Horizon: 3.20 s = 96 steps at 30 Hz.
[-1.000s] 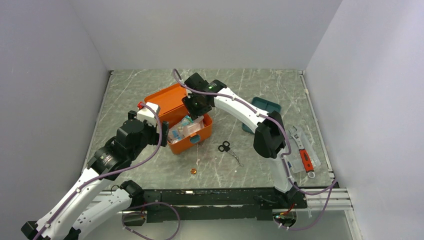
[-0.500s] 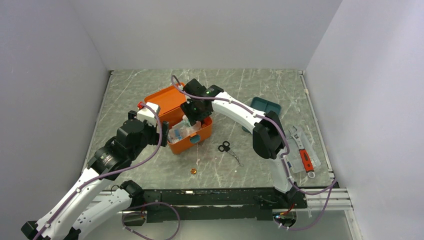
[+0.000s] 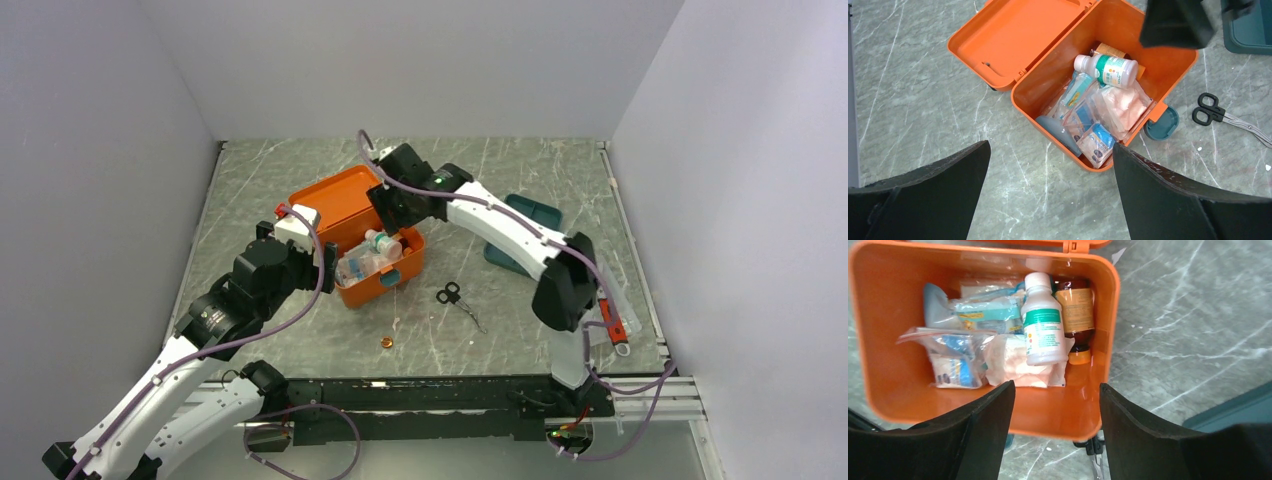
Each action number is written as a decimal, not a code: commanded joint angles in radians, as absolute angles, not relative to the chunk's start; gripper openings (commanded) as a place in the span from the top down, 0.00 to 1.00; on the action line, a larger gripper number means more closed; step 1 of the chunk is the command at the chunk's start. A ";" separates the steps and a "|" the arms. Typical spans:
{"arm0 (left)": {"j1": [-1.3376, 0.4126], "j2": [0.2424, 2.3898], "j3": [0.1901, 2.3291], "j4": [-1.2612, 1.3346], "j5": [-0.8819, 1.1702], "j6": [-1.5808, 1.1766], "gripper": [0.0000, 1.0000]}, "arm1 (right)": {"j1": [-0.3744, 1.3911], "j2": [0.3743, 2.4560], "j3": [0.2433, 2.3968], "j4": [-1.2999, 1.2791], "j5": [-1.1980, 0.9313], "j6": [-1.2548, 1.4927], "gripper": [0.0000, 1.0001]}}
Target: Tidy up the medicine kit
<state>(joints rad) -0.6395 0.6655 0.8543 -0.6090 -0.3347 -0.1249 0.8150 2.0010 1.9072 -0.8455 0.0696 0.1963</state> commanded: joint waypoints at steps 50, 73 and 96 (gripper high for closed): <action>-0.641 0.675 0.850 -0.579 -0.387 -0.137 0.01 | 0.803 1.597 0.914 -0.241 0.096 0.141 0.56; -0.623 0.684 0.851 -0.576 -0.359 -0.139 0.01 | 0.783 1.659 0.880 -0.219 0.070 0.152 0.68; -0.614 0.687 0.851 -0.575 -0.353 -0.140 0.01 | 0.779 1.630 0.850 -0.204 0.060 0.198 1.00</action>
